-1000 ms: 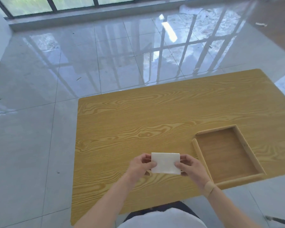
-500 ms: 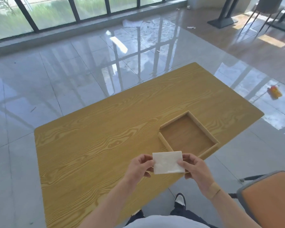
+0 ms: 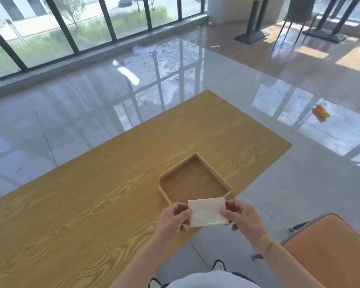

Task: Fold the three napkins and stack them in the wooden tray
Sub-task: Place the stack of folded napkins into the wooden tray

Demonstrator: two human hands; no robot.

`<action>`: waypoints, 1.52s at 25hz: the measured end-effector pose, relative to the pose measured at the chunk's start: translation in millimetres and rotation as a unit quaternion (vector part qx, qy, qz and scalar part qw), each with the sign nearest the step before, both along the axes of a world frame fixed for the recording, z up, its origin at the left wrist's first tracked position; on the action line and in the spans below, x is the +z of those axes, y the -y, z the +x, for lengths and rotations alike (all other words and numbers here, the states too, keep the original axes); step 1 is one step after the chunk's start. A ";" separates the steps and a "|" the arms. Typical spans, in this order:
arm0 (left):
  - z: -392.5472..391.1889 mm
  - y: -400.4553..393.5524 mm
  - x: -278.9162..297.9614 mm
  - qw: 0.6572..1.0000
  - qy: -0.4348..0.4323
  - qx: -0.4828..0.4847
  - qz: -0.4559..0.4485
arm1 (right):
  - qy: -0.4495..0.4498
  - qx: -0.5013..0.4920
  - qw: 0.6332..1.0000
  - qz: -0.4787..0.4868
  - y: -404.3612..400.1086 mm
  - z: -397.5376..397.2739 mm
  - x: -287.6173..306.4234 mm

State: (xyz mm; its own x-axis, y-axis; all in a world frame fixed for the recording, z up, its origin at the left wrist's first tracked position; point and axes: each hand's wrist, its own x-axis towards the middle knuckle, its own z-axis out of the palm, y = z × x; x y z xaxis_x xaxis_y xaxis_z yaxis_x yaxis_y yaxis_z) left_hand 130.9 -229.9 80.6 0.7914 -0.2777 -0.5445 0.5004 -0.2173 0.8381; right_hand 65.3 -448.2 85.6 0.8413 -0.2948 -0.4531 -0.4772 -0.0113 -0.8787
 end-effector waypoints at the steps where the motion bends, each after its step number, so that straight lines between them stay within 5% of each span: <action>1: 0.2 12.6 1.9 1.000 0.000 0.005 0.008 | 0.000 0.002 1.000 -0.003 12.5 2.0 1.6; 17: 32.1 67.9 -11.8 0.995 -0.012 0.075 0.058 | -0.060 0.035 0.996 -0.049 73.0 65.1 -18.3; 38: 51.0 33.2 -83.3 0.970 -0.063 0.201 0.121 | -0.151 0.338 0.912 -0.177 35.3 186.9 -73.1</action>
State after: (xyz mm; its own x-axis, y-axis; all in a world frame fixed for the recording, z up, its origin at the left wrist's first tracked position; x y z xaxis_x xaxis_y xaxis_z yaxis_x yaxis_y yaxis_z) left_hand 181.9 -263.1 -2.7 0.7325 0.1884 -0.6542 0.6803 -0.1659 0.7139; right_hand 252.2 -483.6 12.5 0.7377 0.0726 -0.6712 -0.4757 -0.6496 -0.5931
